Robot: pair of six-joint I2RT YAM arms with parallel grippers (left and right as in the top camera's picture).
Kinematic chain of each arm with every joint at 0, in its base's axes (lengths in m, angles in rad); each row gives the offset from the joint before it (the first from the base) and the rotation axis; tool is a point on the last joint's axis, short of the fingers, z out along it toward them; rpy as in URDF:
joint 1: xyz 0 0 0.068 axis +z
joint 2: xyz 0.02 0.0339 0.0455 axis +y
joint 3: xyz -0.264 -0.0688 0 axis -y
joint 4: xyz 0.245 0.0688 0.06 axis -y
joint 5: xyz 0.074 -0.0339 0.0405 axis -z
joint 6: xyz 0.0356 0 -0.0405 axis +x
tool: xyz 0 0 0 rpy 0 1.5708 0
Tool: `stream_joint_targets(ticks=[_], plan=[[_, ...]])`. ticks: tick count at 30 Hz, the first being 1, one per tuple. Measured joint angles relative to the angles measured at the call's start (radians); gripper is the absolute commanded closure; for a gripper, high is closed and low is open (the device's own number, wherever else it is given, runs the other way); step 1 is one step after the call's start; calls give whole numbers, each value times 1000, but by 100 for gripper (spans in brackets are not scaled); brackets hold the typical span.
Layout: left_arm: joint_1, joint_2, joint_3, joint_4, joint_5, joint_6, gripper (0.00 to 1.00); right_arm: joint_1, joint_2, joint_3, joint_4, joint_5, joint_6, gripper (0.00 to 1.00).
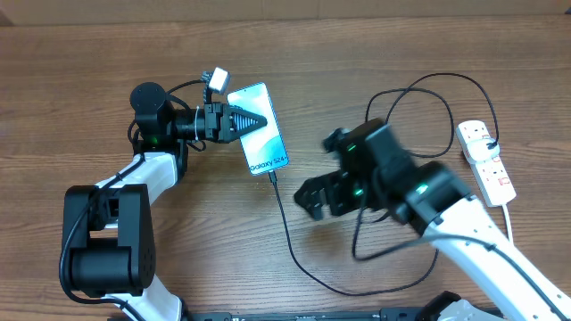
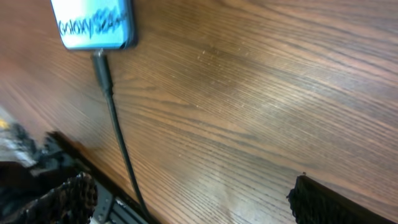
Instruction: Plug charger to phone and switch on socket
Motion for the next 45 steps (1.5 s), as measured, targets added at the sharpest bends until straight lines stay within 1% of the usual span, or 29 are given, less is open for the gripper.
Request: stream_joint_targets(ticks=[5,7,8,9,10,12,13,14,17,22,23,26,27,29,30,32,45], plan=[[0,0,0,0,0,0,96,192,0,-2,123,241,74,0],[0,0,0,0,0,0,96,231,1,-10,189,307,84,2],[0,0,0,0,0,0,96,240,3,-14,219,328,86,10],[0,0,0,0,0,0,96,245,8,-18,243,346,88,15],[0,0,0,0,0,0,96,245,18,-19,264,359,91,19],[0,0,0,0,0,0,96,245,47,-22,301,372,100,24],[0,0,0,0,0,0,96,245,65,-23,313,372,102,30],[0,0,0,0,0,0,96,245,84,-24,323,370,102,33],[0,0,0,0,0,0,96,245,132,-29,324,348,109,41],[0,0,0,0,0,0,96,245,161,-31,301,330,111,43],[0,0,0,0,0,0,96,245,162,-31,301,329,110,47],[0,0,0,0,0,0,96,245,162,-31,301,322,111,75],[0,0,0,0,0,0,96,245,162,-31,303,320,117,82],[0,0,0,0,-7,0,96,246,162,-32,305,316,120,91],[0,0,0,0,-10,1,96,247,162,-32,307,313,118,94],[0,0,0,0,-15,3,96,251,162,-32,311,309,117,96],[11,0,0,0,-26,4,96,251,162,-49,396,305,113,96]])
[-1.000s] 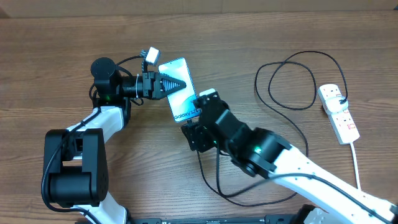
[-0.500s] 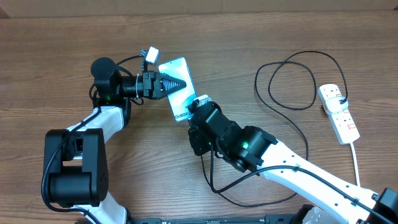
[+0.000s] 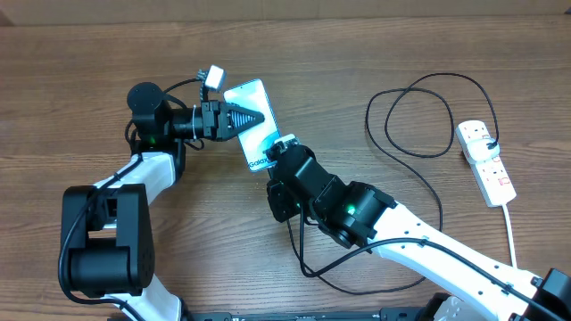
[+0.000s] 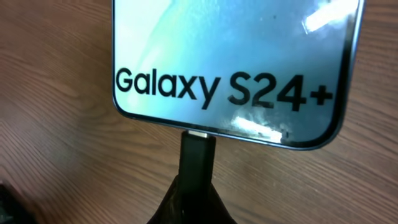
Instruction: Plug charger to phone and switch on socket
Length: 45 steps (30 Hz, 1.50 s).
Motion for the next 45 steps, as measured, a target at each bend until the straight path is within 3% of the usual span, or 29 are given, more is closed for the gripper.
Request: stream_joint_targets(ticks=[28,32,35,45], plan=[[5,0,23,4,-50,-2,96,-8,17,-12,106,24,-159,95],[-5,0,23,4,-48,1,96,-8,17,-4,73,5,-157,83],[-13,0,23,7,-43,4,96,-8,17,12,37,-29,-152,62],[-21,0,14,6,-8,19,96,-23,-61,46,-71,-57,-157,29]])
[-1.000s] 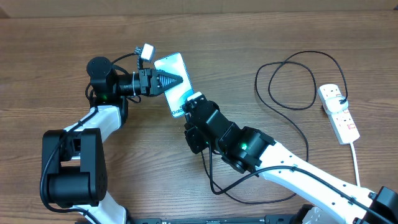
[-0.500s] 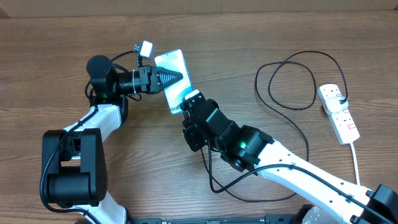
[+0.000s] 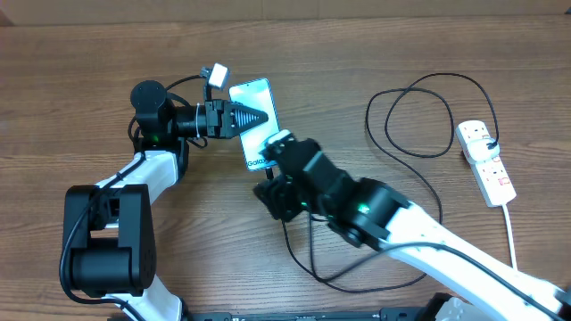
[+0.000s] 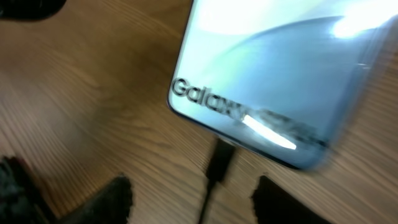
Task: Plug charger to phone and switch on socket
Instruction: 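Retract the right gripper and tilt the phone down with the left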
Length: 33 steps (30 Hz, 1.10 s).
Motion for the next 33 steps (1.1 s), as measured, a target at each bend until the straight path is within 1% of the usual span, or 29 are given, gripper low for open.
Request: stream_joint_targets(ticks=[4,5,8,12,15,18,21,23,26,28,30,31,33], plan=[[-18,0,0,0,-34,-52,96,-35,-141,3,-103,83,-3,15],[-28,0,0,2,-57,-77,96,-50,-185,6,-136,116,0,10],[-71,0,-2,46,-155,-158,96,-95,-304,13,-217,212,-3,0],[-174,0,-2,101,-319,-241,96,-153,-418,15,-291,301,-5,0],[-269,0,-2,45,-443,-257,96,-190,-477,15,-327,338,-6,0],[-359,0,9,-197,-581,-221,96,-207,-506,16,-357,355,-6,0],[-416,2,13,-415,-731,-174,96,-208,-510,18,-382,362,-2,0],[-439,2,16,-516,-835,-146,96,-208,-506,18,-402,363,4,0],[-452,2,23,-616,-966,-102,96,-208,-499,18,-414,364,9,0],[-452,2,40,-667,-1019,-68,96,-208,-494,18,-416,364,11,0],[-445,2,92,-763,-1038,0,96,-208,-487,18,-414,364,13,0],[-441,2,131,-835,-1040,44,96,-208,-484,18,-412,364,13,0],[-430,2,243,-1064,-1041,148,96,-208,-475,18,-404,364,13,0]])
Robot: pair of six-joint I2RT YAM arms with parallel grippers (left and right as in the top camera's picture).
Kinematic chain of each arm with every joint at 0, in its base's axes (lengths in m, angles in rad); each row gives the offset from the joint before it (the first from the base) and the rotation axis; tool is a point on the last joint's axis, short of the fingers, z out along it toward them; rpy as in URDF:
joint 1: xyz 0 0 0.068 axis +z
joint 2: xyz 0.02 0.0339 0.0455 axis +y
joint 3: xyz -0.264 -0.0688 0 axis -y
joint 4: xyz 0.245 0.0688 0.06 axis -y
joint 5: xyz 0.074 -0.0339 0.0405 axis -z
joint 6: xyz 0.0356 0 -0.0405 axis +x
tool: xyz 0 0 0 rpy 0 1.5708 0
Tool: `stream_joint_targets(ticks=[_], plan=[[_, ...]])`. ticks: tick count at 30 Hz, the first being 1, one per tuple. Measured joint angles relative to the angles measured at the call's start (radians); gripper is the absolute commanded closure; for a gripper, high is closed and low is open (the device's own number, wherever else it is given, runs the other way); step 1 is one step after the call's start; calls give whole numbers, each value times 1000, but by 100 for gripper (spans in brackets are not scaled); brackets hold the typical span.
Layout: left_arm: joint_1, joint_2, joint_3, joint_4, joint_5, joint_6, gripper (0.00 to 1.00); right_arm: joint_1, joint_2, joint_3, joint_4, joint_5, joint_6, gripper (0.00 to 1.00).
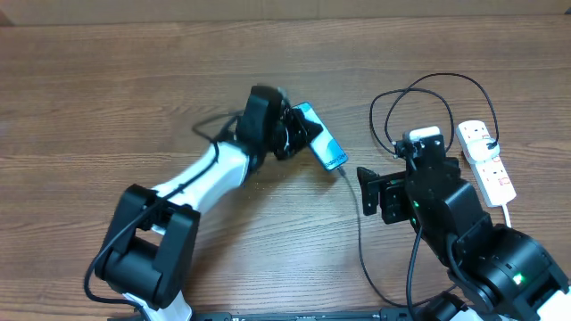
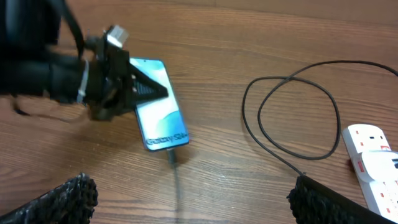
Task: Plug charger to phone and switch on socket
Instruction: 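Retract the right gripper and tilt the phone down with the left, then lower the phone flat onto the table with the left gripper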
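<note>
The phone (image 1: 321,148) with its lit "Galaxy" screen (image 2: 158,113) lies tilted near the table's middle. My left gripper (image 1: 296,134) is shut on its upper end, and its dark fingers (image 2: 142,90) reach over the screen. The black charger plug (image 2: 171,155) sits in the phone's lower edge, and its cable (image 1: 360,236) runs toward the front. The white socket strip (image 1: 486,162) lies at the right, also seen in the right wrist view (image 2: 373,169). My right gripper (image 1: 366,193) hangs wide open between phone and strip, with nothing between its fingers (image 2: 68,200).
The black cable makes a loop (image 1: 419,111) left of the socket strip, seen also from the right wrist (image 2: 292,118). The strip's white lead (image 1: 511,214) runs toward the front right. Bare wooden table (image 1: 107,80) lies all around.
My right gripper was open just below the phone's plug end; now it is back to the right, higher up. My left gripper and the phone now sit further right, and the phone is turned.
At first my right gripper was open, right of the phone, while the left pressed on the phone. Then the right was shut on the plug at the phone's port. Then it stood open with the plug in the phone. Now it is withdrawn and the phone sits further right.
</note>
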Motion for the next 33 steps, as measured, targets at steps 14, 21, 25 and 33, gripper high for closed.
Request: stream_joint_targets(ticks=[14,21,25,33], plan=[[200,0,317,-769,144,905,96,0,161,0,34,-5,76,0],[337,0,178,-686,326,1085,96,0,229,0,37,-48,110,0],[344,0,91,-616,383,1142,94,0,251,0,53,-60,122,0],[340,24,4,-560,361,1181,92,0,258,0,39,-93,130,0]])
